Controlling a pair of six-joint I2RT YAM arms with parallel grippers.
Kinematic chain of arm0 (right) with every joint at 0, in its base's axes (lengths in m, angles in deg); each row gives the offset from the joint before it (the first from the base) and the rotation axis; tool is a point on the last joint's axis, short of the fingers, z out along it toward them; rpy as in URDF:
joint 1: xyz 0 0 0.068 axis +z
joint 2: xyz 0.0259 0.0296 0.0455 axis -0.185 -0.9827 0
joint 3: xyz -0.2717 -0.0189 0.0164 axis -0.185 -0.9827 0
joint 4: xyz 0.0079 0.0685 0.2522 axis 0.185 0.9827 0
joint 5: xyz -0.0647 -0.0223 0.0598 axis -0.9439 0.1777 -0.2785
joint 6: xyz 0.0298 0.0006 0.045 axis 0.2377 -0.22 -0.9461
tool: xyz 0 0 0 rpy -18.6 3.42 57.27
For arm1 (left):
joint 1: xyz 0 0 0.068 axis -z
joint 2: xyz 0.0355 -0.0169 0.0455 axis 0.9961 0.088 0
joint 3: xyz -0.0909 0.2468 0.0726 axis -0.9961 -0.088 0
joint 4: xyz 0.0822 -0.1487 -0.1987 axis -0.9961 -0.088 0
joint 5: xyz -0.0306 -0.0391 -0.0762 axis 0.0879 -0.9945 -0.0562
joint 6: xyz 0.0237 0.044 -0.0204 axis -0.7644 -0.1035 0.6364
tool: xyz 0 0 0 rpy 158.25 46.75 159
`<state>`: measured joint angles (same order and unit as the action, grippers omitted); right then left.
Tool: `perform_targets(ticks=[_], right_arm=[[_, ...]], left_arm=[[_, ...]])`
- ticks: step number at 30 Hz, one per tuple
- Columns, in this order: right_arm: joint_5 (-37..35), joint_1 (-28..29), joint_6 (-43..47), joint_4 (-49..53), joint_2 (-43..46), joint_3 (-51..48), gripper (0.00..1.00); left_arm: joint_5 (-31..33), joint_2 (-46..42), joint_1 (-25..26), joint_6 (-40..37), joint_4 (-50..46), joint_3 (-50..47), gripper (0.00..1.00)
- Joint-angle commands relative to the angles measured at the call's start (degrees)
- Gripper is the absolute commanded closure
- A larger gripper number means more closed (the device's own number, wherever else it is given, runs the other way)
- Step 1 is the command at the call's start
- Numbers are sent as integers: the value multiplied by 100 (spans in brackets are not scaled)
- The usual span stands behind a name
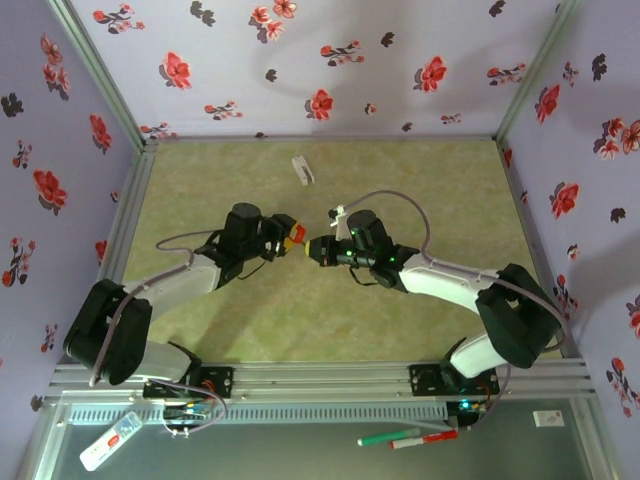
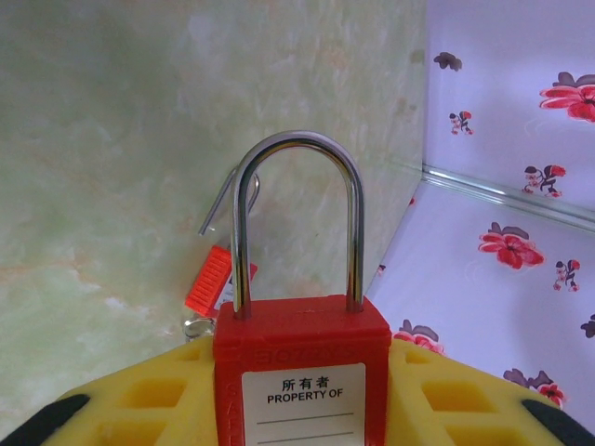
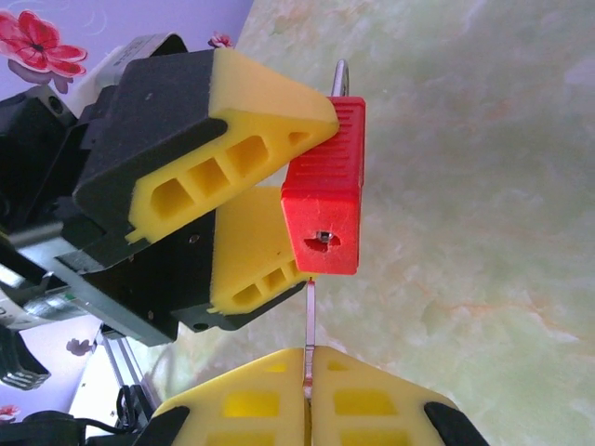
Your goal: Unlock with the key
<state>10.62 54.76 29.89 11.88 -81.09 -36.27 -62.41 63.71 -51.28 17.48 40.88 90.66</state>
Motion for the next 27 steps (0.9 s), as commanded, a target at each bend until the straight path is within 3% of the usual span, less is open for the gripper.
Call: perform_targets(ticks=[1,27], right_arm=[[-66,-66,138,-197,-97,185,100],[-161,-236,242,-9,-182,100,100]], left_arm=[[67,76,86,54,338,186,100],[49,187,402,-46,397,298,100]])
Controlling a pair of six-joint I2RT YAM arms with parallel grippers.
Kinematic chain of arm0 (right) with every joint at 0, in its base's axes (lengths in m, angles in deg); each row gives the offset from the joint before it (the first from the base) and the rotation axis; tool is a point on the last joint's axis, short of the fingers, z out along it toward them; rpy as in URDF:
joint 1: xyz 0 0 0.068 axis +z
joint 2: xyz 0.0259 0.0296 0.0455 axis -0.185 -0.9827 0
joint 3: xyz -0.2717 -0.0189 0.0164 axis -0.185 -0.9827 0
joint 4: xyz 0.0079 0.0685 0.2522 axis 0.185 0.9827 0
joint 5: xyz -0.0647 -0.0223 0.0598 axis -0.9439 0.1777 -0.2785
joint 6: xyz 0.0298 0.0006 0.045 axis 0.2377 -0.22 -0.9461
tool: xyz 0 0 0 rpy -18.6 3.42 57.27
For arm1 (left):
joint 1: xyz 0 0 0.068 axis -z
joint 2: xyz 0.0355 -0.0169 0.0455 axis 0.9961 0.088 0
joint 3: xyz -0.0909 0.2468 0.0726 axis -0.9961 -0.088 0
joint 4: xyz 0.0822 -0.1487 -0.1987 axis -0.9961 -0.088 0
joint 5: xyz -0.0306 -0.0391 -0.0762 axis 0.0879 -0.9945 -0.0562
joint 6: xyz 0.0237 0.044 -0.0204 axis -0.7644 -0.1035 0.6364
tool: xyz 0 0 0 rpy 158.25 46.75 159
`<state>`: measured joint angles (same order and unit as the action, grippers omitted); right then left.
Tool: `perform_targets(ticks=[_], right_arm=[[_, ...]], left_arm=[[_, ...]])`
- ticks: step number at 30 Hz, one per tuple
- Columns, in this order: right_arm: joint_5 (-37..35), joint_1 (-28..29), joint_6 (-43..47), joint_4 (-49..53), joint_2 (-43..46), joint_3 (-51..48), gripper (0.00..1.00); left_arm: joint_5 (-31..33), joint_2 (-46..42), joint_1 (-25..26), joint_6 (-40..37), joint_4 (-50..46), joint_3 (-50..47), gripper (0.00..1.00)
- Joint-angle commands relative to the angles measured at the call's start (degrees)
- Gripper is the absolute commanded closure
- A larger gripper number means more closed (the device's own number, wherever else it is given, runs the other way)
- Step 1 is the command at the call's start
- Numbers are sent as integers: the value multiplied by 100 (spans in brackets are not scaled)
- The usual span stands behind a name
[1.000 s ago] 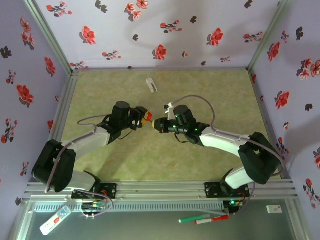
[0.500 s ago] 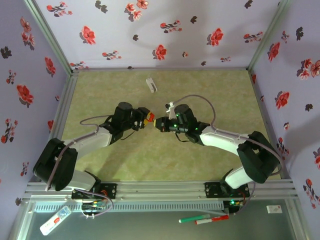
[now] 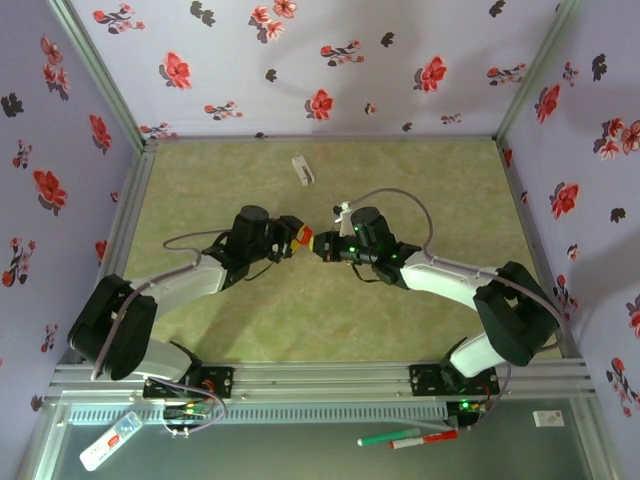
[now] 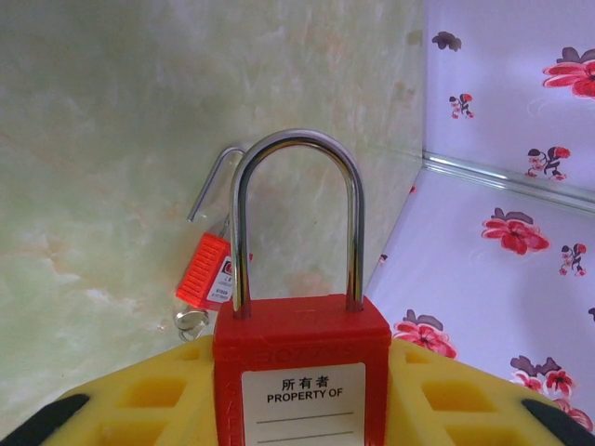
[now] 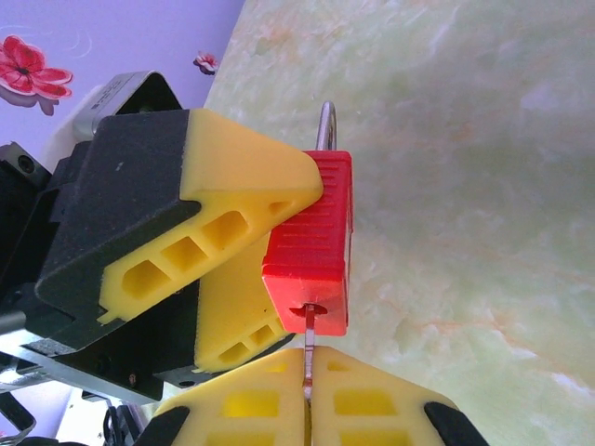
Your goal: Unlock with the key
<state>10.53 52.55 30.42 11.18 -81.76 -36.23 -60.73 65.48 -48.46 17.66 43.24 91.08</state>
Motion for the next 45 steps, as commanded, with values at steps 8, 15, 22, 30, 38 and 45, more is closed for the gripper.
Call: perform_targets(ticks=[8,15,22,30,38,45], right_arm=[[-797,300,1163,1386,-192,594,100],[-1280,406,1407,1658,-165,767,100],[-1085,264,907,932,-117,497,100],[735,-840,-1609,-2609,-328,-599,100],[727,-891,-1076,-2016,-365,-488,100],[-1064,34,1278,833,-1,485,100]], left_arm=[[-175,139,211,-387,-489,716,100],[-173,327,380,-490,-825,1024,100],[-260,485,588,-237,-375,1010,100],[-145,509,828,25,1070,384,100],[-197,377,938,-136,480,516,100],[-417,566,1090,-311,-152,943,100]])
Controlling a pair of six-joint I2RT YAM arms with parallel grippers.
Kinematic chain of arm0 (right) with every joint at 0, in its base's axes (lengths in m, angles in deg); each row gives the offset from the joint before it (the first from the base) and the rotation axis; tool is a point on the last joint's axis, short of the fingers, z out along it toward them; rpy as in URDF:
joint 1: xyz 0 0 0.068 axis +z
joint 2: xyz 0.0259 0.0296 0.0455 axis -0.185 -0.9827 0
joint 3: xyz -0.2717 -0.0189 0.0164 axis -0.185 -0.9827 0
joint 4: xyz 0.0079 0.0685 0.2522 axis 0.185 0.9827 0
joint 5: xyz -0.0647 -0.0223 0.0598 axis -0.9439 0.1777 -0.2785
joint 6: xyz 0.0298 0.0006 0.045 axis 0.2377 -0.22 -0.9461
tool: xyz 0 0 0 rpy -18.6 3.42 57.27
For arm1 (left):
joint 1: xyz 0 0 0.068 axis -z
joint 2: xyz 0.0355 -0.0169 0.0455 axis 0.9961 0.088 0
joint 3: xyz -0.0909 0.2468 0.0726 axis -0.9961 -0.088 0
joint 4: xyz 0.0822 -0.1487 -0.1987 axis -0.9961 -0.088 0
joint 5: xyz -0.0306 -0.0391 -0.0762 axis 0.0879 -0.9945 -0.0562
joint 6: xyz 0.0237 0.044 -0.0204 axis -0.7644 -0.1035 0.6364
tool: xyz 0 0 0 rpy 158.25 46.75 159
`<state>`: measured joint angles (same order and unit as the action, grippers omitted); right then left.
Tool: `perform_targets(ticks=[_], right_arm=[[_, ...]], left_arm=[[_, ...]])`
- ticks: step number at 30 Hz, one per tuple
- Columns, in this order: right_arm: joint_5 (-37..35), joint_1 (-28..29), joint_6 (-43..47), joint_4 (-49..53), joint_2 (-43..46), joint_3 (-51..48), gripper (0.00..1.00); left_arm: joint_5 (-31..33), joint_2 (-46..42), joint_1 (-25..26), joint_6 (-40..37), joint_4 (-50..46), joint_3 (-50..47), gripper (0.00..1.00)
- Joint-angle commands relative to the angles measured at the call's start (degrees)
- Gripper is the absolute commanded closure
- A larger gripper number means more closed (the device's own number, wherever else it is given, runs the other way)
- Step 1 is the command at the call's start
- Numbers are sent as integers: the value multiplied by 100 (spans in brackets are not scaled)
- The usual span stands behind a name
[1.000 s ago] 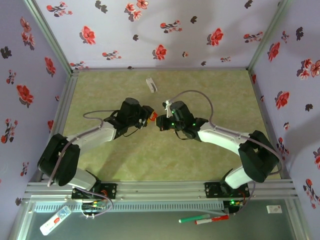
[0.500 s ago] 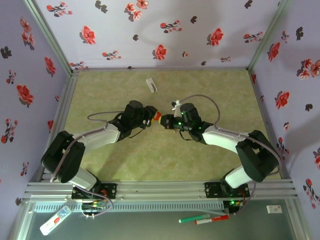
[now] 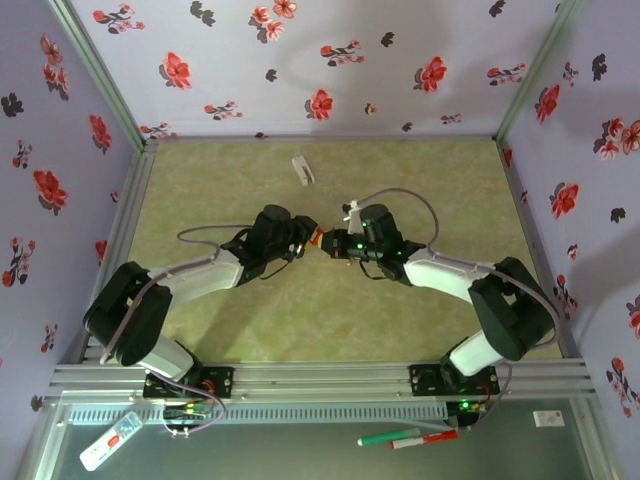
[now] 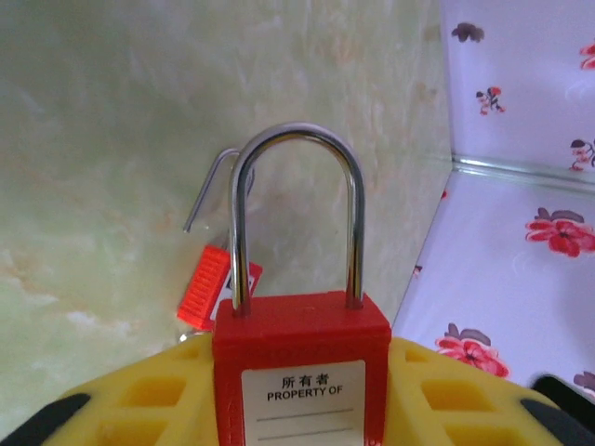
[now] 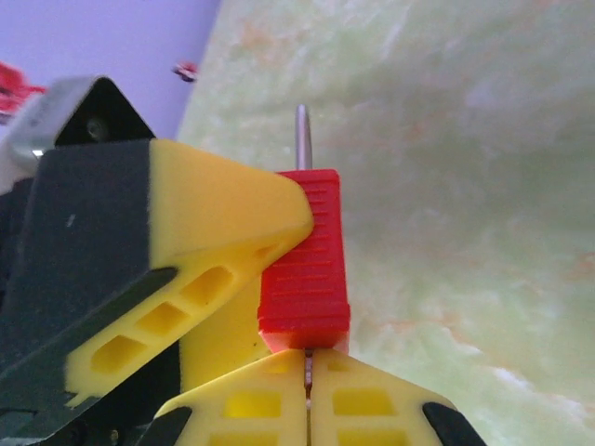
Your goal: Unlock with the key
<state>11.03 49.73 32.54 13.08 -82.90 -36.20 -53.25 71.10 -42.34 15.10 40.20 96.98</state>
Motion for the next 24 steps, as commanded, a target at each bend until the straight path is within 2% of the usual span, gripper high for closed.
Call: perform_targets(ticks=[1,4,9,10,13,15,19,24], right_arm=[[-1226,329,1113,613,114,480,100],[-1320,314,1237,87,84,299,100],[-1081,224,1290,284,-128,472,100],[-1007,216,1236,272,-109,439,97],[-923,181,992,378,130,242,67],[-896,158,781,611,343,94,55],[-636,154,359,509,659,-323,43],[-595,154,-24,207,912,-730,41]], left_arm=[[-1190,50,521,-25,185,382,100],[-1253,181,662,-15,131,552,100],[-1235,149,666,-6,69,547,100],[-1221,132,640,-22,46,528,100],[-1129,50,487,-74,-58,421,100],[-1041,-22,339,-93,-117,308,100],[-804,-138,104,-240,-385,202,100],[-714,-141,-81,-377,-627,172,100]])
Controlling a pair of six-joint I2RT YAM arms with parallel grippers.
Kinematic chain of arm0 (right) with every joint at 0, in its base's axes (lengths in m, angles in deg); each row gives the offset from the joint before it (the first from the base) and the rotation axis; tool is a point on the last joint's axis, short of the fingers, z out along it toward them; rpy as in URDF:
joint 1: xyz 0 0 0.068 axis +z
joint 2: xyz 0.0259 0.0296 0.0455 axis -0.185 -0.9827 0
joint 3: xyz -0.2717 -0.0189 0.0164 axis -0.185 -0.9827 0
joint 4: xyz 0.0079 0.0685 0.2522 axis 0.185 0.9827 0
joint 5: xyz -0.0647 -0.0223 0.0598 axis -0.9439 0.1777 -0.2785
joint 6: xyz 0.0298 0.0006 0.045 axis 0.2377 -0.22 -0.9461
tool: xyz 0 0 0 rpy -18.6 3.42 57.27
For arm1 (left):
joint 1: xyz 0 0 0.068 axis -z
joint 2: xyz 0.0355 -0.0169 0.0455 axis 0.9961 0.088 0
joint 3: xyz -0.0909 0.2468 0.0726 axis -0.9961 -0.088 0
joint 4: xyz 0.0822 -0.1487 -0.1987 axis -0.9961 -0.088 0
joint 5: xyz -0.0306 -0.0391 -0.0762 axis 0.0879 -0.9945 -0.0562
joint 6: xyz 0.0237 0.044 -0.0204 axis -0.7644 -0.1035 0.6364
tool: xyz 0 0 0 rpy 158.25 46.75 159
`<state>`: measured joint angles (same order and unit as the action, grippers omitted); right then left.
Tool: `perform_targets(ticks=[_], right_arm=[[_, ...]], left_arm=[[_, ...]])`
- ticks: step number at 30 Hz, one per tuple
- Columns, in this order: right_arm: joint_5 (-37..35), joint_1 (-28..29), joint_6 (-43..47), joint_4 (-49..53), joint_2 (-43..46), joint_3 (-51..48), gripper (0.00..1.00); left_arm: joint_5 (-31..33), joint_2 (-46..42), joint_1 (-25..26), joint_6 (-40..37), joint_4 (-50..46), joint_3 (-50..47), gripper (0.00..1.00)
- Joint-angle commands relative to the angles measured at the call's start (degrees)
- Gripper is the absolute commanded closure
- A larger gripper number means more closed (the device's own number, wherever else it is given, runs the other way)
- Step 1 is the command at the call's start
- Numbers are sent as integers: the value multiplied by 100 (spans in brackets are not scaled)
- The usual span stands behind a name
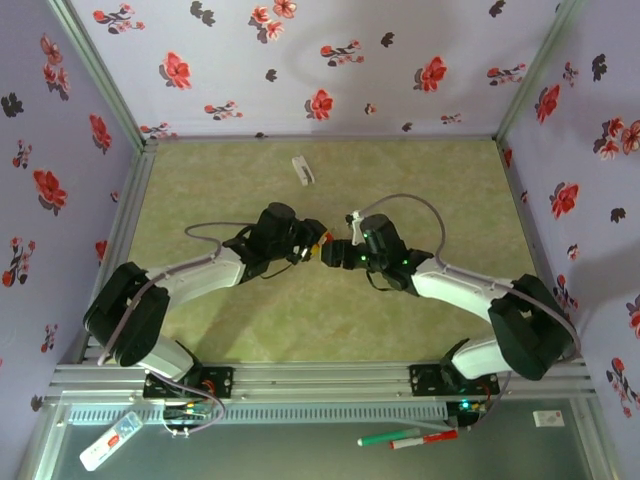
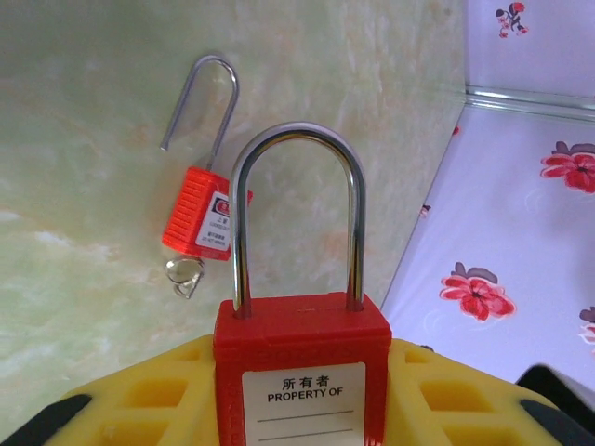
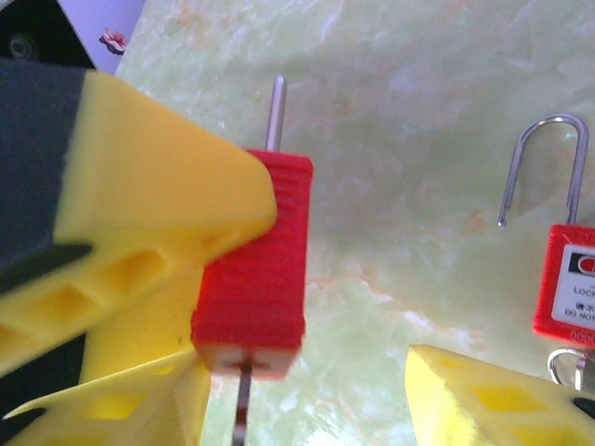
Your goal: Unlock with the key
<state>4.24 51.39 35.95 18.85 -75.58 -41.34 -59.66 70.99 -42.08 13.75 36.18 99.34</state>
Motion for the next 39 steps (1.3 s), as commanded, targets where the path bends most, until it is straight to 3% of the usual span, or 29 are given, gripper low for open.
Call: perform_targets(ticks=[1,10,18,34,39], right_arm=[[100,-13,-422,-454,246,-267,41],[134,-52,-728,-579,757,-611,42],[420,-74,-1072,-1228,310,-644,64],[550,-78,-1290,-1720,-211,-521,88],[545,-74,-1332,-1780,-296,-422,99]], left_arm=[[-47,-127,-120,-278,-272,-63,100],[75,-105,-180,-442,-456,-21,100],[73,-119,-161,-455,-443,8,100],[42,-41,-99,-401,-253,-19,100],[34,15,17,-313,-113,-28,100]])
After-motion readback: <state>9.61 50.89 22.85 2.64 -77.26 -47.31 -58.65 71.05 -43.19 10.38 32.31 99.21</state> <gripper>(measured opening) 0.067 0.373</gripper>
